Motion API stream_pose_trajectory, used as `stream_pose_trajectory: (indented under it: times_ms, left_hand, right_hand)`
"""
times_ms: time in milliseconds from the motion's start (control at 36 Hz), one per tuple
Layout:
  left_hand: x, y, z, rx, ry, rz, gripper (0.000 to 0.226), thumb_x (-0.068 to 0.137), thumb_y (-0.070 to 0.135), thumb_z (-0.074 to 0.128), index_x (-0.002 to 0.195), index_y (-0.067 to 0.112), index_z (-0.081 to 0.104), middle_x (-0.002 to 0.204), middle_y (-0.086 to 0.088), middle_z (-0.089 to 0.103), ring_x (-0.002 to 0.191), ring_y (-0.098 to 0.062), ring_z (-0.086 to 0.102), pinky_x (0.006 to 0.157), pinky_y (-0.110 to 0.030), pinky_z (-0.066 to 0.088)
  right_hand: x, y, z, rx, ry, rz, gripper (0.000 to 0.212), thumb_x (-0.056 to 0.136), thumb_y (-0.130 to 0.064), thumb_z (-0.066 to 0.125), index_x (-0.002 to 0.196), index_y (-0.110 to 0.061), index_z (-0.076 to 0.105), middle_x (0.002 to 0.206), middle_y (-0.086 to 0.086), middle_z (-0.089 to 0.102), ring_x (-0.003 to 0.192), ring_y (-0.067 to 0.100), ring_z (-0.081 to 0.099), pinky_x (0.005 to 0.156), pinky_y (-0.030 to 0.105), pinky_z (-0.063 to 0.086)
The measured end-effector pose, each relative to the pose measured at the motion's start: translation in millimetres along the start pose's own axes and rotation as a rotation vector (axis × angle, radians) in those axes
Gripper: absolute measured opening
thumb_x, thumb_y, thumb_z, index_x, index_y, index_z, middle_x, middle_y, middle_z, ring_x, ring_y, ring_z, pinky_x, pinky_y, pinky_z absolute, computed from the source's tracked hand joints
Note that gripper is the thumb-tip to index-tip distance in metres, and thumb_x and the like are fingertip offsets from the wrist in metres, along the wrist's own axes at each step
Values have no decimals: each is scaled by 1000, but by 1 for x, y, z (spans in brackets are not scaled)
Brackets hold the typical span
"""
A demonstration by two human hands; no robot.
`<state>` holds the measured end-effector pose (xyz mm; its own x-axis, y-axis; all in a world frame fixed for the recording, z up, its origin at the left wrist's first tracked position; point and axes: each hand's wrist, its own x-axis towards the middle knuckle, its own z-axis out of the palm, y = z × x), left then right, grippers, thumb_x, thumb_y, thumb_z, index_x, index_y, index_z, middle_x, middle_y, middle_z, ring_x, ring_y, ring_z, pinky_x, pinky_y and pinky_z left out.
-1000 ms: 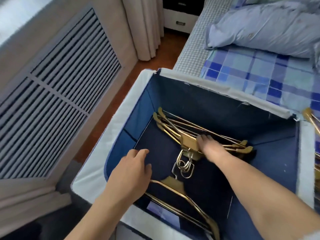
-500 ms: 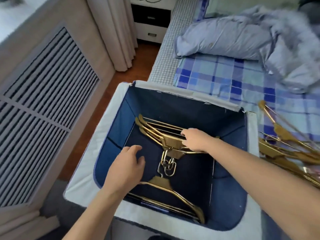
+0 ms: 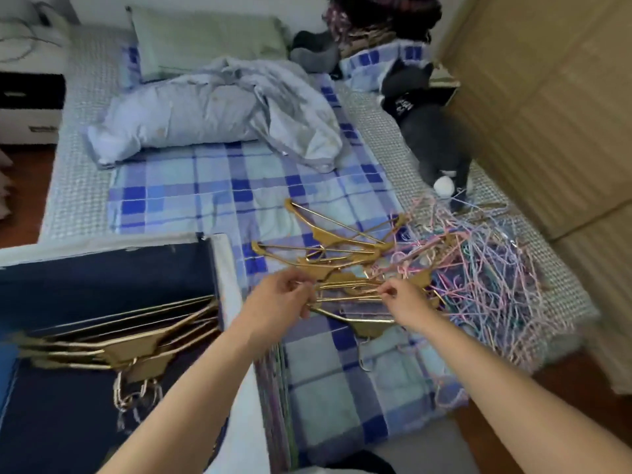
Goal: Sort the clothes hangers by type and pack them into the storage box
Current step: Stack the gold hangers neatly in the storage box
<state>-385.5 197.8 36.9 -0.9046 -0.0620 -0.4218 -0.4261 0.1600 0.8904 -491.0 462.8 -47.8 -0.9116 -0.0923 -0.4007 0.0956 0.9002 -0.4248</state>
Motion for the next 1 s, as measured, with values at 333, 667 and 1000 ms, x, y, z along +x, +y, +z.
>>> stream_pose_trajectory:
  times_ms: [333, 667, 1000]
  left_hand:
    - [73, -53, 159, 8, 155, -477, 14, 99, 11, 57, 102, 21, 67, 90, -6, 67, 72, -23, 66, 68, -38, 49]
    - [42, -61, 197, 22, 340, -707, 16, 100, 12, 57, 104, 22, 68, 90, -4, 72, 78, -20, 70, 73, -35, 53]
    - [55, -27, 219, 222, 398, -497, 17, 101, 20, 56, 110, 29, 67, 99, 7, 71, 84, -7, 67, 64, -17, 47]
  right_hand:
    - [126, 206, -17, -350, -207, 28, 53, 77, -26, 75, 126, -16, 55, 135, 14, 42, 119, 40, 50, 98, 40, 46]
    - [222, 203, 11, -759, -398, -385, 55, 89, -30, 59, 142, -25, 43, 146, 6, 46, 141, 32, 32, 119, 51, 18]
    - [186, 203, -40, -624, -307, -444, 38, 87, -3, 56, 123, -14, 51, 132, 3, 52, 110, 31, 60, 78, 37, 45]
